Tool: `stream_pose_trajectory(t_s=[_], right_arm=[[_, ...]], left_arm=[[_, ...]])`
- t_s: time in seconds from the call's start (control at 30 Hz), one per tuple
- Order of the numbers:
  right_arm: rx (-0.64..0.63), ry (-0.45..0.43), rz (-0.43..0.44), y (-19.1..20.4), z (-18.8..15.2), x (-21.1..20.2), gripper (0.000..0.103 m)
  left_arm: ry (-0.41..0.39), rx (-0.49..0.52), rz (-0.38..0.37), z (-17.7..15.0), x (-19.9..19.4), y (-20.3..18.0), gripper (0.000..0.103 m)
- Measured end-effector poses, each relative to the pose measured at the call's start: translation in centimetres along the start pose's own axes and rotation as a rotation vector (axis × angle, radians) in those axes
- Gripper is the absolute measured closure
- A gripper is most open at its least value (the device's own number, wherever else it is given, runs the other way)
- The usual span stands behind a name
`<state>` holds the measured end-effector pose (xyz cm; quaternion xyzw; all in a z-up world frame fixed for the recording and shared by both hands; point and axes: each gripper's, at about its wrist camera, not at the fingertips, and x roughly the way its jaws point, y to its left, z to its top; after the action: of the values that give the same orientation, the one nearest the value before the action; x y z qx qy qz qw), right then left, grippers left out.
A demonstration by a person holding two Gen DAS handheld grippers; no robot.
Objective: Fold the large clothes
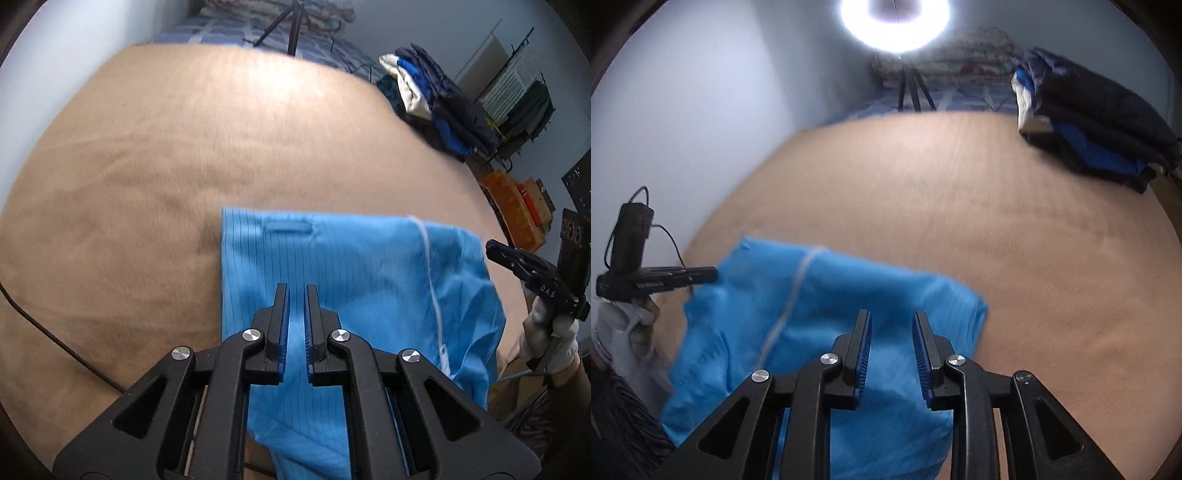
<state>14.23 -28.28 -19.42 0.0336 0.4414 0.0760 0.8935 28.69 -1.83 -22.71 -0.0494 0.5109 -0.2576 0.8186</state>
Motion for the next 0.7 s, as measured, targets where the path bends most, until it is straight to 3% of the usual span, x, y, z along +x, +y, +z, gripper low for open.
stream_pose_trajectory(t_s=[0.1, 0.2, 0.3, 0.5, 0.53, 0.6, 0.63, 0.7], right_arm=[[0.021, 0.019, -0.003, -0.8, 0.9, 0.4, 0.077], [0.113, 0.05, 0.066, -2.7, -0.4, 0.9, 0.076], [0.138, 0.096, 0.055, -4.1, -3.2, 1.7, 0.076], [0.002, 0.13, -0.034, -3.4, -8.4, -0.1, 0.076], [0.009, 0.129, -0.032, -3.5, -8.5, -0.7, 0.075], [0.051, 0.096, 0.005, -3.8, -8.4, -2.4, 0.073], [0.068, 0.075, 0.026, -4.0, -8.2, -2.9, 0.068], [0.133, 0.008, 0.1, -4.9, -7.3, -4.0, 0.052]], left_arm=[[0.002, -0.067, -0.028, 0.3, 0.2, 1.2, 0.081], [0.042, -0.089, -0.037, -0.8, 1.1, 2.2, 0.08], [0.081, -0.053, -0.016, -2.3, 1.8, 2.4, 0.08], [0.059, 0.029, 0.021, -4.6, -0.1, 2.3, 0.08], [0.054, 0.005, 0.01, -4.6, -0.6, 2.7, 0.08], [0.043, -0.072, -0.013, -4.5, -1.5, 4.0, 0.068], [0.036, -0.116, -0.034, -4.5, -1.9, 4.7, 0.062], [0.02, -0.212, -0.096, -4.6, -2.5, 6.2, 0.062]])
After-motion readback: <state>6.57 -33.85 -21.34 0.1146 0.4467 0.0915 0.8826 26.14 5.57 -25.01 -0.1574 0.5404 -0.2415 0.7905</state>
